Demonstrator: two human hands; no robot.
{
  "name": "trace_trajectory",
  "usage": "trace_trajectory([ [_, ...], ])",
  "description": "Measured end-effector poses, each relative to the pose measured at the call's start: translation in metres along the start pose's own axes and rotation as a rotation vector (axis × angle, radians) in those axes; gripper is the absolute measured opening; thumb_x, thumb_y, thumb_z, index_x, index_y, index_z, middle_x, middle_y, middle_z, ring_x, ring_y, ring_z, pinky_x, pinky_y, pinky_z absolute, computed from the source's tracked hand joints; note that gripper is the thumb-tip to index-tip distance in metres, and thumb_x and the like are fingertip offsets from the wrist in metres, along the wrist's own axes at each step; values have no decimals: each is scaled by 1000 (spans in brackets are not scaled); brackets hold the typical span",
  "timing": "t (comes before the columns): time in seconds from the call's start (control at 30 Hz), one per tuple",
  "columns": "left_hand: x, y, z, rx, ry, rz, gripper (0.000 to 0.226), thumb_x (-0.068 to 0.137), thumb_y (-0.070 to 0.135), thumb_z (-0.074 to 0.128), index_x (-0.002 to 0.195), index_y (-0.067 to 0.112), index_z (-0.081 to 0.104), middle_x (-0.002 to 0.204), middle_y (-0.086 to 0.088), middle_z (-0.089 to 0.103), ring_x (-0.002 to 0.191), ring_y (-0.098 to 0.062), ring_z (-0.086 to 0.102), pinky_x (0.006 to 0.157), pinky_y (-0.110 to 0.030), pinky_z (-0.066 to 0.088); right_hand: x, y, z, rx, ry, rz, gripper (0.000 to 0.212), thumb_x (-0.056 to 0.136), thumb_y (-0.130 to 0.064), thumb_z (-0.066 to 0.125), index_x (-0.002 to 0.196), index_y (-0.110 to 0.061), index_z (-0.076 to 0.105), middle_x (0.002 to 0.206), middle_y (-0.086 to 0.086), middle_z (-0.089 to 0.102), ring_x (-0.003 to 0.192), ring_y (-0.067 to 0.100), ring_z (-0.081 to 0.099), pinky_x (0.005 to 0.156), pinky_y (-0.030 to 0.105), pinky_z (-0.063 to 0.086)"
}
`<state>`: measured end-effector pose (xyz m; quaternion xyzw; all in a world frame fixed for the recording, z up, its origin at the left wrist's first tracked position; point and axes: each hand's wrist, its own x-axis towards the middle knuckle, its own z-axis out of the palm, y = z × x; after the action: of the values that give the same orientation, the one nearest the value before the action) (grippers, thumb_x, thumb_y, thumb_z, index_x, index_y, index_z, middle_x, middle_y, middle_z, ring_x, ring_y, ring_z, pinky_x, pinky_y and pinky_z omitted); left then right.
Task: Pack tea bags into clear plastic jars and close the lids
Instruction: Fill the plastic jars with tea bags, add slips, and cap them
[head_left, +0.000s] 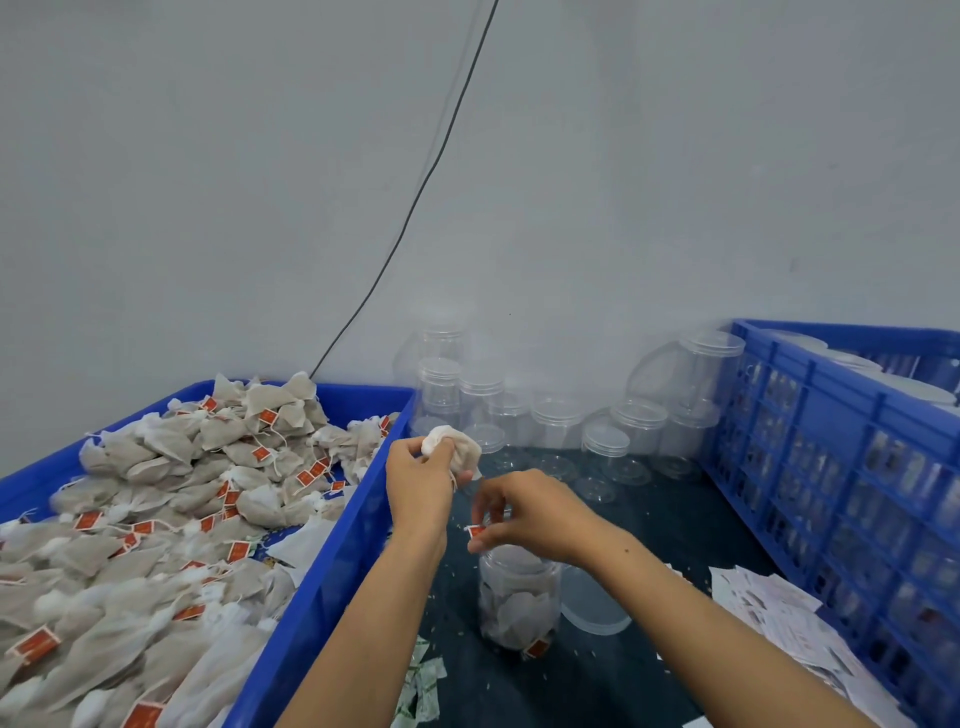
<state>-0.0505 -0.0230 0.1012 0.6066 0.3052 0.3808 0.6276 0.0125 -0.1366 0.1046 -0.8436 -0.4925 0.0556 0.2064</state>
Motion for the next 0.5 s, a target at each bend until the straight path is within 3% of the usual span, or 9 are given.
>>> trace_trajectory([
  [0.1, 0, -1, -3, 34, -39, 23, 9, 93, 17, 60, 101, 14, 58, 85, 1, 58, 65, -5, 55, 42, -8, 41, -2, 0, 3, 101, 34, 11, 17, 77, -28, 78, 76, -25, 62, 75, -10, 64, 76, 11, 63, 72, 31, 49],
  [0.17, -3, -1, -4, 53, -75, 49, 4, 91, 15, 62, 92, 17, 59, 84, 2, 60, 68, -5, 56, 47, -9, 43, -5, 2, 4, 134, 78, 51, 17, 79, -25, 77, 74, -25, 61, 77, -8, 68, 79, 12, 65, 76, 33, 52],
  [0.27, -7, 1, -3, 56, -191, 50, 7, 89, 13, 65, 96, 15, 63, 89, 0, 65, 79, -9, 60, 62, -21, 51, -10, 9, 2, -84, 109, 87, 17, 81, -33, 74, 82, -17, 69, 88, 0, 71, 86, 16, 62, 70, 29, 44],
  [0.37, -11, 2, 0, 118, -297, 54, 8, 87, 11, 69, 88, 18, 66, 87, -1, 68, 77, -10, 62, 60, -19, 54, -17, 18, -7, -237, -35, 34, 20, 82, -35, 73, 94, -19, 75, 91, -5, 67, 91, 13, 54, 74, 25, 35],
  [0.43, -11, 3, 3, 211, -355, 85, 9, 84, 11, 72, 85, 18, 67, 82, 1, 69, 74, -11, 62, 54, -14, 48, -21, 27, -20, -136, -45, 20, 16, 83, -28, 73, 97, -20, 75, 88, -11, 60, 87, 8, 53, 76, 22, 38],
  [0.5, -10, 4, 6, 360, -429, 130, 9, 81, 12, 75, 84, 17, 69, 81, 2, 69, 76, -11, 63, 60, -15, 50, -26, 37, -34, 24, 69, 67, 11, 84, -19, 72, 95, -19, 75, 85, -13, 61, 84, 7, 58, 78, 21, 45],
])
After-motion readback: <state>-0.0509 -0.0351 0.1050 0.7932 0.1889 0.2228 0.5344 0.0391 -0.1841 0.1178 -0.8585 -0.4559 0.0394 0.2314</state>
